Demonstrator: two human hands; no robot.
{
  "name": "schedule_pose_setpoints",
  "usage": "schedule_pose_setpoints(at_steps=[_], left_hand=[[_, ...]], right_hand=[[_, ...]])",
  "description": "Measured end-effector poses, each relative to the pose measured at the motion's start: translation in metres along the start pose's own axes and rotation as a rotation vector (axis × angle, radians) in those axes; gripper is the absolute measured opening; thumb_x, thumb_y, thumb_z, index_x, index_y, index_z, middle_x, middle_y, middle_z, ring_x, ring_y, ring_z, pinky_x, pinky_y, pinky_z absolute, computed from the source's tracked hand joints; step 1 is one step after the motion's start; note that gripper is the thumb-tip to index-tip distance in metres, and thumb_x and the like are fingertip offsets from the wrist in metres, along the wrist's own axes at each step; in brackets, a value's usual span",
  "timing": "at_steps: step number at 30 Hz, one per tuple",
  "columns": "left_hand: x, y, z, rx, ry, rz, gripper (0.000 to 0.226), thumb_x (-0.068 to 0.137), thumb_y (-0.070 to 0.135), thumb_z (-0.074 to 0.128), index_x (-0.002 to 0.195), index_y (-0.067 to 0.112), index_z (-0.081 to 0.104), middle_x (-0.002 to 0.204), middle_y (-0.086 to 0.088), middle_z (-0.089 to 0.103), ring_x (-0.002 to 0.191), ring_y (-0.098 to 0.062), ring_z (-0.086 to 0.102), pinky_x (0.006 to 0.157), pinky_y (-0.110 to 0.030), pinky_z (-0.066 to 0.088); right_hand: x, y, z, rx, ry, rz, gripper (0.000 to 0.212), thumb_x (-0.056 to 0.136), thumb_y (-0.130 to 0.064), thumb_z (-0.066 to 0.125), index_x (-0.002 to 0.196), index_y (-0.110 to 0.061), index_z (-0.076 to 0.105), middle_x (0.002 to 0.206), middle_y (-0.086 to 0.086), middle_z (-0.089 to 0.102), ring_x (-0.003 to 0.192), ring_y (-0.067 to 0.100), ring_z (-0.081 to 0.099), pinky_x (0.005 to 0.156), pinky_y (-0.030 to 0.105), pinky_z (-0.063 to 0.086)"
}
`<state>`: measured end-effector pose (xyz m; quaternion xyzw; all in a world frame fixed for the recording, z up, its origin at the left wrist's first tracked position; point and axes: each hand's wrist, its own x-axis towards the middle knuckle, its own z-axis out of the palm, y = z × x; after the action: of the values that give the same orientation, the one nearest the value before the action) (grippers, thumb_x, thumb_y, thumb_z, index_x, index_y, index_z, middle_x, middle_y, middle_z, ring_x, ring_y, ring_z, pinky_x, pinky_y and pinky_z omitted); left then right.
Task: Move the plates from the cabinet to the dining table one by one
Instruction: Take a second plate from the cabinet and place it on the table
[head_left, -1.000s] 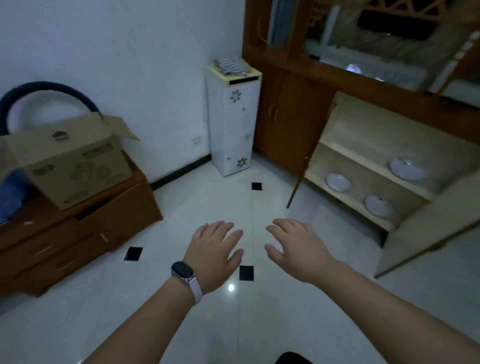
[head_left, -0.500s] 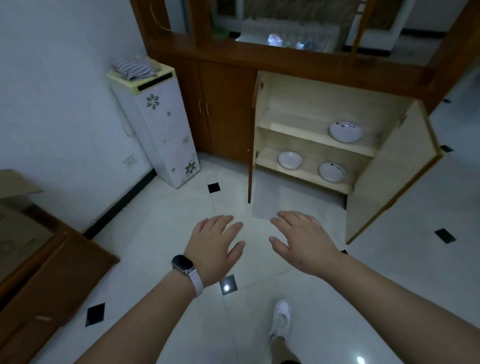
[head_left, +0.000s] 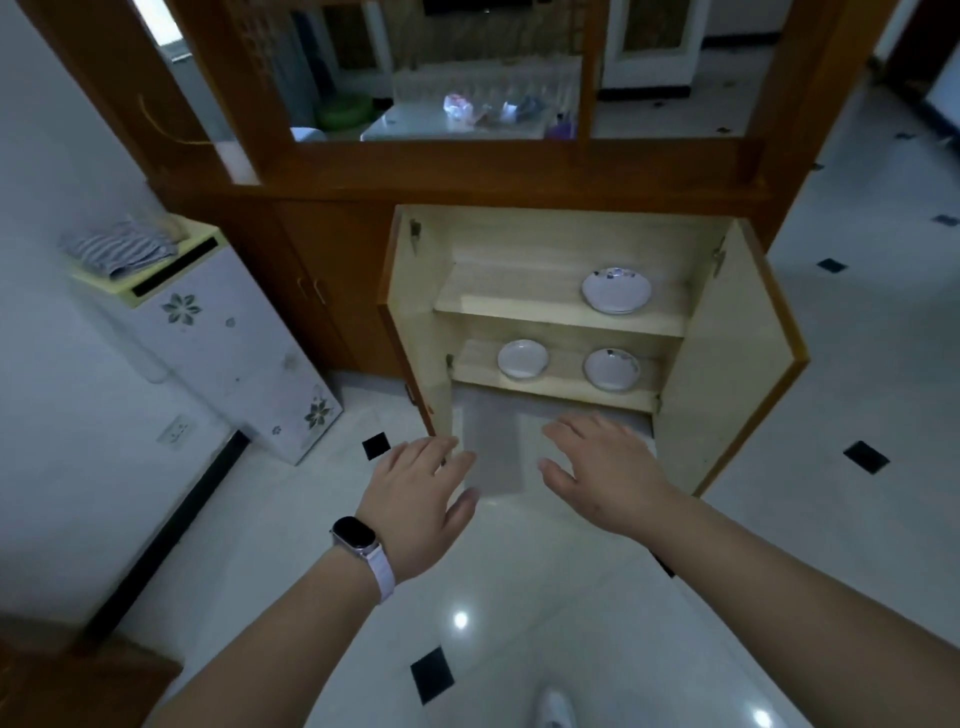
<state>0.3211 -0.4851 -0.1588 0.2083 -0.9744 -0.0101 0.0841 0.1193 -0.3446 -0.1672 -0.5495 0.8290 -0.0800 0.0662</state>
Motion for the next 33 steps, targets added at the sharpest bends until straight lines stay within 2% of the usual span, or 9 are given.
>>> schedule_pose_setpoints(at_steps=[3, 12, 20, 27, 30, 33], left_hand=[[0.034, 0.005, 0.006, 0.005, -0.012, 0.04, 0.043, 0.09, 0.046, 0.042, 0.118, 0.021, 0.063, 0.119, -0.007, 0.065, 0.107, -0.029, 0.061, 0.092, -0.042, 0.046], [0.126, -0.002, 0.038, -0.054, -0.02, 0.158, 0.043, 0.088, 0.045, 0.044, 0.117, 0.02, 0.065, 0.117, -0.005, 0.065, 0.106, -0.028, 0.06, 0.089, -0.039, 0.045], [0.238, -0.042, 0.077, -0.114, -0.059, 0.278, 0.042, 0.085, 0.045, 0.044, 0.112, 0.018, 0.064, 0.113, -0.007, 0.066, 0.098, -0.028, 0.062, 0.083, -0.04, 0.05], [0.349, -0.102, 0.106, -0.189, -0.128, 0.221, 0.048, 0.084, 0.046, 0.043, 0.116, 0.019, 0.067, 0.117, -0.008, 0.067, 0.1, -0.031, 0.064, 0.084, -0.042, 0.05], [0.393, -0.122, 0.121, -0.263, -0.159, 0.23, 0.053, 0.085, 0.048, 0.039, 0.121, 0.02, 0.066, 0.126, -0.008, 0.063, 0.11, -0.031, 0.06, 0.089, -0.04, 0.044], [0.427, -0.129, 0.125, -0.257, -0.112, 0.315, 0.047, 0.084, 0.047, 0.043, 0.114, 0.021, 0.068, 0.118, -0.006, 0.066, 0.105, -0.027, 0.061, 0.086, -0.041, 0.047]], right_hand=[[0.006, 0.024, -0.005, 0.037, 0.042, 0.053, 0.066, 0.085, -0.057, 0.027, 0.129, -0.019, 0.058, 0.133, 0.001, 0.057, 0.122, 0.023, 0.05, 0.099, 0.038, 0.037], [0.044, 0.076, -0.004, 0.055, 0.021, 0.169, 0.063, 0.087, -0.057, 0.029, 0.125, -0.018, 0.059, 0.13, 0.003, 0.058, 0.121, 0.025, 0.05, 0.102, 0.041, 0.04], [0.125, 0.114, -0.011, 0.055, 0.022, 0.295, 0.076, 0.082, -0.06, 0.016, 0.133, -0.019, 0.054, 0.142, 0.003, 0.049, 0.131, 0.023, 0.042, 0.108, 0.037, 0.029], [0.223, 0.139, -0.011, 0.04, 0.025, 0.423, 0.069, 0.084, -0.058, 0.022, 0.131, -0.02, 0.055, 0.139, 0.001, 0.052, 0.129, 0.024, 0.045, 0.106, 0.037, 0.031], [0.26, 0.148, -0.012, 0.038, 0.07, 0.491, 0.064, 0.084, -0.056, 0.028, 0.126, -0.019, 0.059, 0.132, 0.002, 0.058, 0.124, 0.025, 0.05, 0.101, 0.038, 0.036], [0.281, 0.158, -0.015, 0.012, 0.09, 0.531, 0.057, 0.086, -0.053, 0.033, 0.121, -0.018, 0.06, 0.124, 0.003, 0.061, 0.116, 0.026, 0.054, 0.096, 0.036, 0.039]])
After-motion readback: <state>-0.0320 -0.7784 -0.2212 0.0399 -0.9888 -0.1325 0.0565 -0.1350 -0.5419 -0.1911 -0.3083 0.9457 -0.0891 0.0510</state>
